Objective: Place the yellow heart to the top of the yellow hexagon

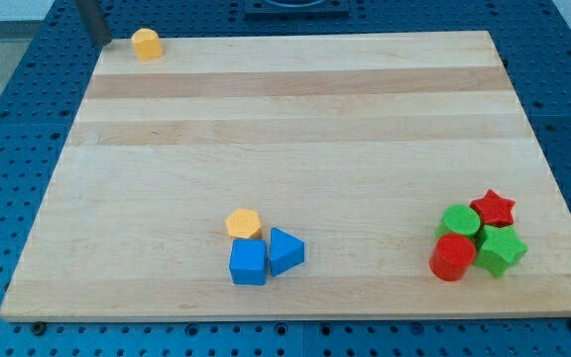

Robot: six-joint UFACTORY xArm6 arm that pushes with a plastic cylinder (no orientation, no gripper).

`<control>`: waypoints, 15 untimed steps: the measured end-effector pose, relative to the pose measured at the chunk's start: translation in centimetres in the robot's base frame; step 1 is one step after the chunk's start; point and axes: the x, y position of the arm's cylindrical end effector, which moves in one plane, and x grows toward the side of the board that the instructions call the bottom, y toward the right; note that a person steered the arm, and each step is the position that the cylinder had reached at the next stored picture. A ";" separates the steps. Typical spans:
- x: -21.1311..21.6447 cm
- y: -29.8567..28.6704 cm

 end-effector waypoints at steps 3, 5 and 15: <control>7.1 16.9; 9.1 15.6; 29.1 25.7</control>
